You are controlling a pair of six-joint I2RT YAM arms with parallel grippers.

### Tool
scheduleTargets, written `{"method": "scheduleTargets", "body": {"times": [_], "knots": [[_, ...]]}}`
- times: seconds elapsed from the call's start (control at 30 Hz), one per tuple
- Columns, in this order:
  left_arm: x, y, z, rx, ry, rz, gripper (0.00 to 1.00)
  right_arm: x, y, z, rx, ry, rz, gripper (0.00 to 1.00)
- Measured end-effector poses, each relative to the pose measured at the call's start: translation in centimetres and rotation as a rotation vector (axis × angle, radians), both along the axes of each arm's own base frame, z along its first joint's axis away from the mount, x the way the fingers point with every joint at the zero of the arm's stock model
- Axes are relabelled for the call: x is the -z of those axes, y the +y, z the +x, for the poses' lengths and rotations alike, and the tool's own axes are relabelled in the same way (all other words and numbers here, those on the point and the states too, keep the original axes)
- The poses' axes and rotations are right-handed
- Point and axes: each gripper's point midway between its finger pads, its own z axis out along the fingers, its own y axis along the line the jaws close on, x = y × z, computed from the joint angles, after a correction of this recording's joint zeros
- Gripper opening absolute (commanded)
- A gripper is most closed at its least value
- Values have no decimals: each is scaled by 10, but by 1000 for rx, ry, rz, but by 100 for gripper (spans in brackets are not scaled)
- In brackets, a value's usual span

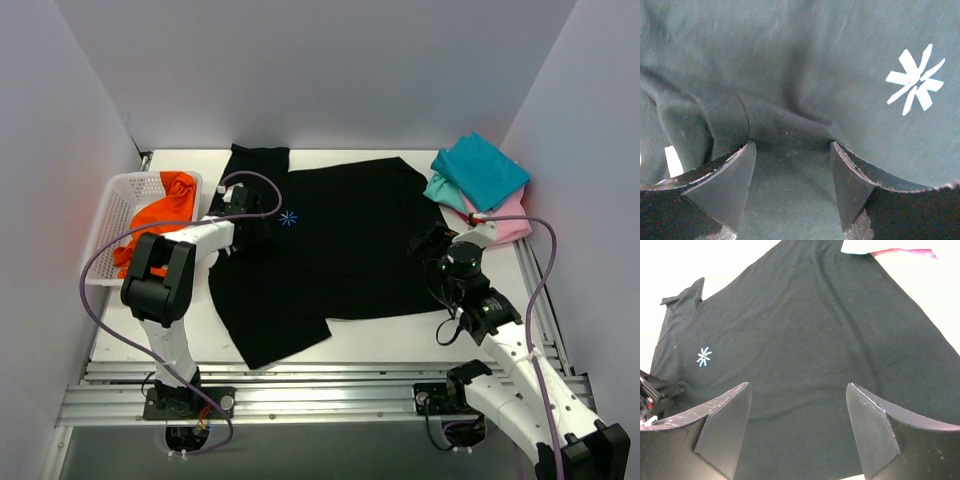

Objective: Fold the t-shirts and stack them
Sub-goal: Flatten the tshirt out

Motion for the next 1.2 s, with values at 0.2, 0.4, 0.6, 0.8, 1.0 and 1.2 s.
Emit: {"method": "scheduleTargets", "body": {"times": [0.2,0.4,0.6,0.8,1.0,1.2], "knots": [[-2,3,45,-22,-34,-35,71,3,-2,-1,9,10,-10,73],[-4,0,82,-10,-57,-64,69,9,-4,2,21,33,-28,73],[-7,4,83,-7,-40,-75,67,16,-4,4,23,58,-39,72],[-28,15,36,-15,6,-37,67,9,-3,2,18,36,-30,72],[-161,11,-15,-8,-231,-13,68,-18,-4,-7,15,-16,-9,72],[-270,-13,-104,44,-502,-159,69,-44,-1,-14,-9,-13,-5,72]]}}
